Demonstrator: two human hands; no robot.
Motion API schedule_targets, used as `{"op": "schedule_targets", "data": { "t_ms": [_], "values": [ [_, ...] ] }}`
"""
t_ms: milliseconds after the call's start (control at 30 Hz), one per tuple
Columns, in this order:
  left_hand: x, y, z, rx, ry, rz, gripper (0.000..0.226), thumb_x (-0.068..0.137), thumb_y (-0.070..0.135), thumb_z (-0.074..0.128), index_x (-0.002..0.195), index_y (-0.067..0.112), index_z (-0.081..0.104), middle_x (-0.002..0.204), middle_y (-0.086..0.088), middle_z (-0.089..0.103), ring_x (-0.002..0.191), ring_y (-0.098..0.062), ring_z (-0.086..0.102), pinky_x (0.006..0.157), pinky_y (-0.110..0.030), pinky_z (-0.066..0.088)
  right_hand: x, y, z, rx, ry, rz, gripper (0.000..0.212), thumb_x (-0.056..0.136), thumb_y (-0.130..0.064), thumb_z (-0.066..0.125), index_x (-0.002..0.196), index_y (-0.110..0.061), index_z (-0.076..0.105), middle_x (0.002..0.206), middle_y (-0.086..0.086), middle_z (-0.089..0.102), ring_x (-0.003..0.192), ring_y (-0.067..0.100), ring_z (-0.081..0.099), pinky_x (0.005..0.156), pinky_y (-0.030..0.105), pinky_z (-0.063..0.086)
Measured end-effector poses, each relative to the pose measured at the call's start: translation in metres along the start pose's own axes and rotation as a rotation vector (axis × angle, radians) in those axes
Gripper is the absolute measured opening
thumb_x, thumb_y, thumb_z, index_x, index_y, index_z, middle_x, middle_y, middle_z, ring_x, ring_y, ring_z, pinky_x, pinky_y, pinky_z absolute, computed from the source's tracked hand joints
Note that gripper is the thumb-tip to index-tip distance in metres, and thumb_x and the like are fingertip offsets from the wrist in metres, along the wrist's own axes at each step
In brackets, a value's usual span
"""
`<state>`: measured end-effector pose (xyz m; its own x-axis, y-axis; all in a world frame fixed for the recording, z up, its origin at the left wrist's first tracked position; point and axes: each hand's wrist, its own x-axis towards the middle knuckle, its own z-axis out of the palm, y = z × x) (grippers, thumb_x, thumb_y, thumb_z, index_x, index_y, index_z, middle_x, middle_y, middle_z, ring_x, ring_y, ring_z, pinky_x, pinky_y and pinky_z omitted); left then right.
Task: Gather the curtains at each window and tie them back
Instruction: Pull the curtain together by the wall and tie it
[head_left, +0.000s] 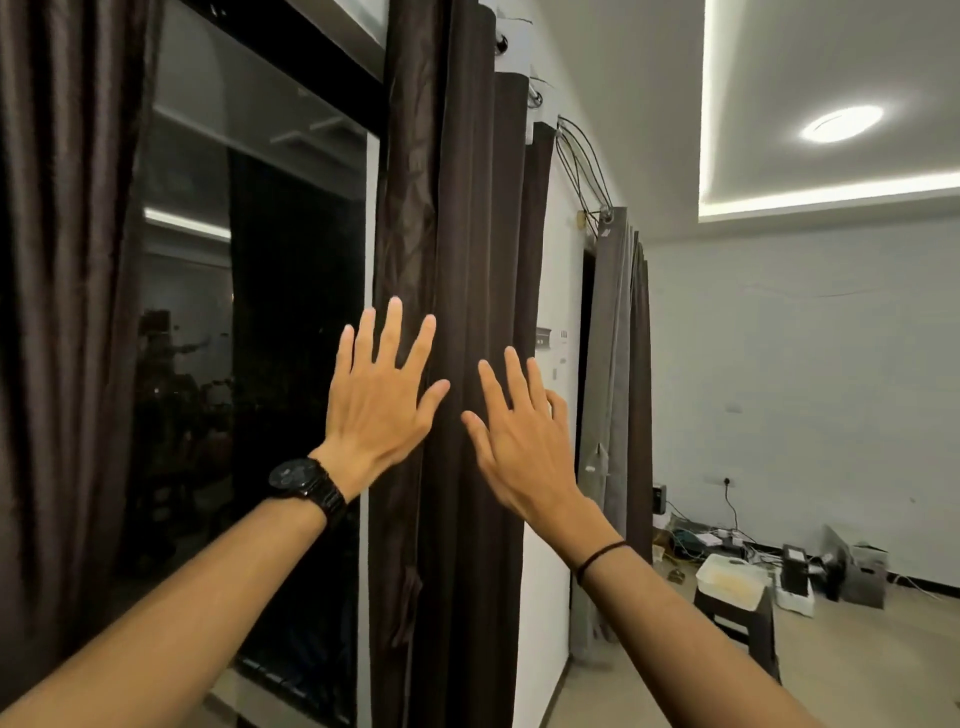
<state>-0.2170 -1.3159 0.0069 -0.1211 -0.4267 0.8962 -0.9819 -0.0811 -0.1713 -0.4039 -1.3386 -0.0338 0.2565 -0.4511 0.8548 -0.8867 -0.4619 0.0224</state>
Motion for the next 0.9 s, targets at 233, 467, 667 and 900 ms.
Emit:
{"op": "schedule_targets", "data": {
  "t_ms": [233, 467, 667, 900],
  "values": [
    [0.084, 0.012, 0.047, -0.032, 0.06, -0.041, 0.083, 0.097, 0.067, 0.038, 0.165, 0.027, 0.012, 0.171, -0.021, 0.009, 0.153, -0.05, 0.021, 0.115, -0.067, 0.035, 0.072, 0.037, 0.048, 0.033, 0.051, -0.011, 0.062, 0.107, -0.055, 0.025, 0.161, -0.024, 0.022, 0.171, 0.009, 0.013, 0.157, 0.035, 0.012, 0.121, 0.05, 0.024],
    [0.17, 0.017, 0.077, -0.106, 0.092, -0.097, 0.096, 0.09, 0.068, 0.056, 0.163, 0.041, -0.001, 0.171, -0.021, -0.002, 0.148, -0.056, 0.022, 0.092, -0.064, 0.053, 0.168, 0.075, 0.095, 0.084, 0.078, 0.016, 0.057, 0.109, -0.048, 0.024, 0.16, -0.023, 0.024, 0.169, 0.011, 0.019, 0.154, 0.038, 0.022, 0.117, 0.056, 0.03],
    [0.222, 0.006, 0.081, -0.002, 0.146, -0.137, 0.087, 0.092, 0.039, 0.062, 0.163, 0.022, 0.014, 0.137, -0.02, 0.041, 0.093, -0.034, 0.053, 0.067, -0.042, 0.039, 0.253, 0.125, 0.121, 0.226, 0.153, 0.222, 0.049, 0.108, -0.035, 0.041, 0.151, -0.014, 0.037, 0.151, 0.015, 0.045, 0.125, 0.04, 0.054, 0.099, 0.058, 0.048],
    [0.241, -0.012, 0.069, -0.183, 0.29, -0.092, 0.062, 0.092, 0.029, 0.064, 0.145, 0.02, 0.033, 0.089, -0.006, 0.064, 0.08, -0.038, 0.064, 0.07, -0.046, 0.049, 0.322, 0.162, 0.147, 0.624, 0.093, 0.432, 0.069, 0.091, -0.049, 0.069, 0.14, -0.006, 0.046, 0.137, 0.016, 0.059, 0.121, 0.039, 0.058, 0.1, 0.051, 0.051]
  ]
}}
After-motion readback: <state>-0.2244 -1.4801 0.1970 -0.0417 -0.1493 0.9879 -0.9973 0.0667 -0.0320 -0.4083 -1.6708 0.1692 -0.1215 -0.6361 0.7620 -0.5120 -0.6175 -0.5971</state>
